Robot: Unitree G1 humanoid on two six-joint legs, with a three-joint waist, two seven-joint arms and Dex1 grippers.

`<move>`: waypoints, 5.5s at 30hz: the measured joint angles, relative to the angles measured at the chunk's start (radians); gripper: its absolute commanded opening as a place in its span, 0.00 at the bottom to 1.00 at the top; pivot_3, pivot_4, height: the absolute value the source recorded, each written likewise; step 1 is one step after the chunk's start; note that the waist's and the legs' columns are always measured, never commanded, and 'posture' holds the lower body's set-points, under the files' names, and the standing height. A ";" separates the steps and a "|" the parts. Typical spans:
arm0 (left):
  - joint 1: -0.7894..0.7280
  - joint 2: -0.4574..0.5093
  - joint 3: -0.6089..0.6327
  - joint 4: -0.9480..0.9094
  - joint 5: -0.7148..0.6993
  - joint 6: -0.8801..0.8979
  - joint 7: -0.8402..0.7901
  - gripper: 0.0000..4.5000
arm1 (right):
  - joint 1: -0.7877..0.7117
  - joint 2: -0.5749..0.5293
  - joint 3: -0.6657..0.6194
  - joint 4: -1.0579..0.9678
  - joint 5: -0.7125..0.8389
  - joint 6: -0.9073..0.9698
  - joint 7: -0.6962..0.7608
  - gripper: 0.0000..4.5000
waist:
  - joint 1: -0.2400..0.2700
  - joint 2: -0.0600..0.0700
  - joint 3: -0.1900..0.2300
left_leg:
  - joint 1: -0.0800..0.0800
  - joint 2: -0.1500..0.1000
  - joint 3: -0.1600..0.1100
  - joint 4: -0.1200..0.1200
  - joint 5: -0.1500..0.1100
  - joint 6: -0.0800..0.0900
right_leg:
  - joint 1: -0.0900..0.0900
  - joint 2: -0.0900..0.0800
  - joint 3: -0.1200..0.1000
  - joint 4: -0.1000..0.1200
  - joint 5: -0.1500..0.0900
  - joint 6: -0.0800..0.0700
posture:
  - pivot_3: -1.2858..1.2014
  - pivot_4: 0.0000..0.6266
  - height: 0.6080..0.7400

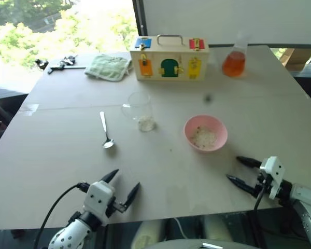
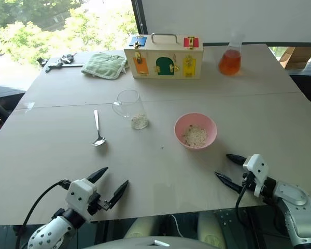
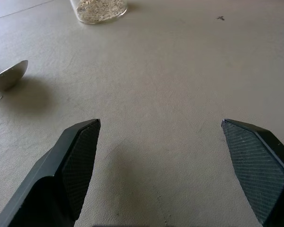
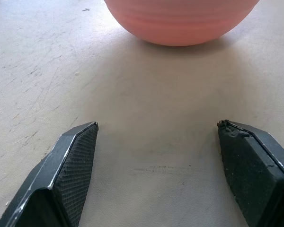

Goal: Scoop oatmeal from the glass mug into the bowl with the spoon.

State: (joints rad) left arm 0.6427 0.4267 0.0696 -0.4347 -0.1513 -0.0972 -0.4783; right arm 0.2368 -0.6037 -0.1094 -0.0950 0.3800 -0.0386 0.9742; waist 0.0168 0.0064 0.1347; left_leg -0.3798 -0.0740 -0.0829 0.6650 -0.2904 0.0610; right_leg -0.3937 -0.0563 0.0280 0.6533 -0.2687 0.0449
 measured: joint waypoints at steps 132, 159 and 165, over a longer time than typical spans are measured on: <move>-0.346 0.159 0.140 -0.198 -0.552 0.577 -0.391 0.01 | -0.687 0.003 0.183 -0.382 0.481 0.929 -0.199 0.91 | -0.007 -0.010 0.015 | -0.006 -0.002 -0.006 0.001 0.004 -0.009 | -0.009 0.002 -0.002 0.005 0.000 -0.001 | 0.52 0.24 1.00; -0.753 0.051 -0.032 0.090 -0.674 0.659 -0.485 0.00 | -0.726 0.325 0.013 -0.229 0.829 1.062 -0.628 0.39 | -0.031 -0.009 0.015 | -0.015 -0.003 -0.006 0.004 0.006 -0.010 | -0.019 0.003 0.000 0.010 0.001 0.000 | 0.52 0.24 1.00; -0.753 0.052 -0.034 0.090 -0.674 0.657 -0.495 0.00 | -0.726 0.292 0.015 -0.228 0.821 1.062 -0.594 0.06 | -0.031 -0.009 0.015 | -0.015 -0.003 -0.006 0.004 0.006 -0.010 | -0.019 0.003 0.000 0.010 0.001 0.000 | 0.52 0.24 1.00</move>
State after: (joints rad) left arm -0.1103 0.4783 0.0359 -0.3444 -0.8251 0.5600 -0.9733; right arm -0.4896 -0.3119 -0.0941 -0.3230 1.2009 1.0230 0.3805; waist -0.0143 -0.0031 0.1498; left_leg -0.3950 -0.0770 -0.0891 0.6689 -0.2848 0.0507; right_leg -0.4131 -0.0533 0.0277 0.6636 -0.2680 0.0445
